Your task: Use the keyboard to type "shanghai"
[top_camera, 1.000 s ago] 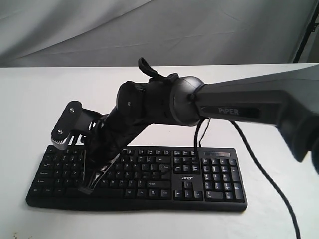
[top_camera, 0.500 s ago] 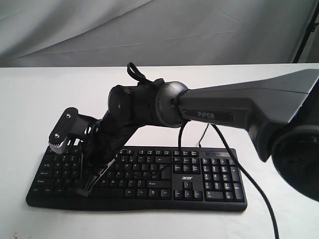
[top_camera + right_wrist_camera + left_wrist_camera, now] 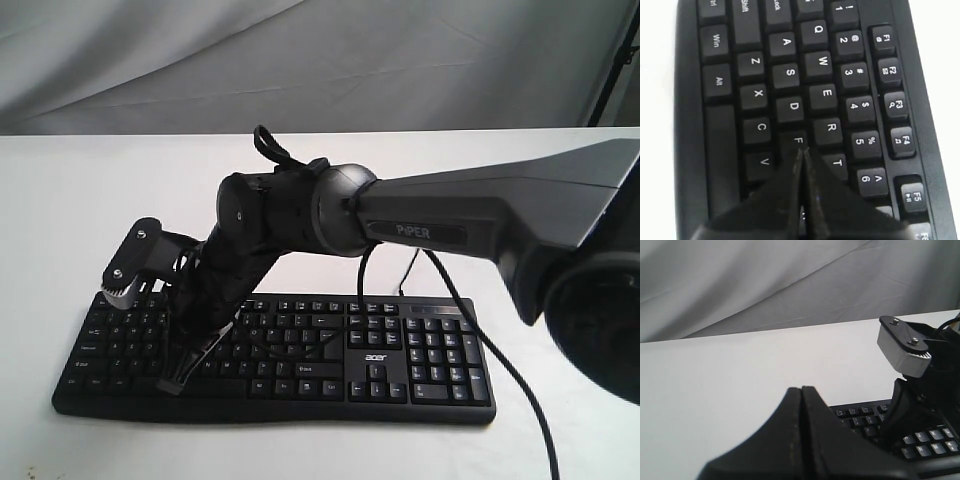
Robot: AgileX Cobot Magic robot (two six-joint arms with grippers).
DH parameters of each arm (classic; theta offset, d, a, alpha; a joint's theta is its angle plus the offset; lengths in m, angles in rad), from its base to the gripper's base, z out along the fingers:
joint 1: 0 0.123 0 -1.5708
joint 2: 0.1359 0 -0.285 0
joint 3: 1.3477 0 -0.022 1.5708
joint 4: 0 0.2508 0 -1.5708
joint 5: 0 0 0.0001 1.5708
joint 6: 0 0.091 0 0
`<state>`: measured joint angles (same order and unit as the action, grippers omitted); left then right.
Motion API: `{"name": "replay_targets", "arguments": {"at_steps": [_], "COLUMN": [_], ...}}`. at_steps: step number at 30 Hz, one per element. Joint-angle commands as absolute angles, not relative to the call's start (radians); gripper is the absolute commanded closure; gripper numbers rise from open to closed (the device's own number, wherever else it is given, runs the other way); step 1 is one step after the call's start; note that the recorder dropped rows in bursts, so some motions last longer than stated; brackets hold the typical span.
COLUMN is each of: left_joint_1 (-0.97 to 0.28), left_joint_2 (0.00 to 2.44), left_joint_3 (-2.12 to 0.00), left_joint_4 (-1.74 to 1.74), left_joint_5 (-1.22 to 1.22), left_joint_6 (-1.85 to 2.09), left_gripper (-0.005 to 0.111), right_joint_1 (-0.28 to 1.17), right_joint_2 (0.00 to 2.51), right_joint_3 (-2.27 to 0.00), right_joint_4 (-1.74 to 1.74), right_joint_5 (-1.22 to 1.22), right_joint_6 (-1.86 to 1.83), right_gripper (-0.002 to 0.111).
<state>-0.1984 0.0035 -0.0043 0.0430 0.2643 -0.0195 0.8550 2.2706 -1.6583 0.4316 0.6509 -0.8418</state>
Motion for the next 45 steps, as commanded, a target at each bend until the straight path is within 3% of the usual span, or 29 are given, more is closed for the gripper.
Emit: {"name": "replay_targets", "arguments": {"at_steps": [1, 29, 45], "left_joint_1": [-0.202, -0.202, -0.202], "left_joint_2": [0.0, 0.0, 0.0], "left_joint_3": [0.0, 0.0, 0.0], "left_joint_4": [0.044, 0.044, 0.044], "left_joint_5": [0.26, 0.26, 0.26], "left_joint_6": [-0.022, -0.022, -0.022], "left_gripper": [0.107, 0.107, 0.107], "right_joint_1": [0.848, 0.846, 0.846], "right_joint_2": [2.271, 2.228, 2.172], "right_joint_3": [-1.666, -1.652, -1.533], "right_joint_4": [0.421, 0.367, 0.366], "right_joint_5": [0.652, 0.675, 0.549], "right_joint_6": [-0.837, -0.81, -0.818], "right_gripper": [0.108, 0.108, 0.108]}}
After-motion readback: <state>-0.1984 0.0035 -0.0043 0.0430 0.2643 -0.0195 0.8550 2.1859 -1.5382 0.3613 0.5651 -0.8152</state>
